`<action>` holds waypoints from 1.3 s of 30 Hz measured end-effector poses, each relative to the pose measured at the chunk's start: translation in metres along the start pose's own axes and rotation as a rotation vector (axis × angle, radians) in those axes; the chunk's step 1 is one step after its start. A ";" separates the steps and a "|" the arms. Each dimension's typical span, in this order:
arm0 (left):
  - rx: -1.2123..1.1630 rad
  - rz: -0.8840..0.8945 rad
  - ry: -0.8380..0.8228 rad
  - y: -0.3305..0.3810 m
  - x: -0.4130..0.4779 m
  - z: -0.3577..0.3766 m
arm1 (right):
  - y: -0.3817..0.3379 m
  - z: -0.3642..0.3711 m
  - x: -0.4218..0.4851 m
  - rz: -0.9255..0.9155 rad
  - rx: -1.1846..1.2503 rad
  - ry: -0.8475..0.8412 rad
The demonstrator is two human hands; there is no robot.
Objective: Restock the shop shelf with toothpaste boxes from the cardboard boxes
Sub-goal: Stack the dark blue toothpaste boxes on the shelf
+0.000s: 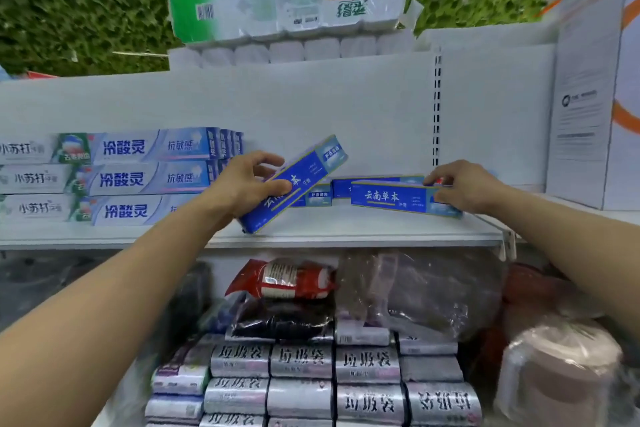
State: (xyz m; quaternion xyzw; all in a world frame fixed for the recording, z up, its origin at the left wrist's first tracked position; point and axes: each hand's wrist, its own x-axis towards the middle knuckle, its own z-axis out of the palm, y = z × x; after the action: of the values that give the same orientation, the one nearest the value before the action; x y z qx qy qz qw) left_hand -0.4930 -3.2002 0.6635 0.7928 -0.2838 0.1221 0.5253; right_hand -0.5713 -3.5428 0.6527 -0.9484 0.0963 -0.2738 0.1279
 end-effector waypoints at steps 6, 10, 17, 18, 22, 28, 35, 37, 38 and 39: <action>0.098 0.007 -0.002 -0.008 0.026 0.017 | 0.005 0.021 0.049 -0.063 -0.122 -0.062; 0.105 -0.015 0.006 -0.009 0.037 0.029 | 0.005 0.035 0.073 -0.027 -0.182 -0.032; 0.118 -0.057 -0.019 -0.007 0.045 0.040 | 0.008 0.045 0.090 -0.033 -0.247 -0.133; 0.125 -0.063 -0.030 -0.006 0.045 0.041 | 0.010 0.044 0.091 -0.036 -0.250 -0.165; 0.137 -0.055 -0.093 0.001 0.043 0.048 | 0.006 0.034 0.082 -0.265 -0.017 -0.032; 0.166 0.014 -0.271 0.017 0.042 0.069 | -0.017 0.020 0.052 -0.489 0.229 -0.163; 0.238 0.108 -0.077 0.001 0.057 0.092 | 0.032 0.011 0.042 -0.314 0.172 -0.263; 0.345 0.045 -0.008 -0.009 0.065 0.090 | 0.045 0.012 0.043 -0.246 0.194 -0.235; 0.405 -0.002 -0.021 -0.014 0.067 0.090 | 0.051 0.014 0.047 -0.223 0.176 -0.220; 0.447 -0.051 -0.049 -0.019 0.068 0.089 | 0.054 0.016 0.050 -0.217 0.151 -0.200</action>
State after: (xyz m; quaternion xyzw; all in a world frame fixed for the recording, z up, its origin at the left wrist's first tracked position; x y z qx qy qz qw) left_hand -0.4360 -3.2971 0.6451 0.8992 -0.2422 0.1494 0.3323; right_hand -0.5276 -3.6035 0.6486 -0.9634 -0.0409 -0.1965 0.1776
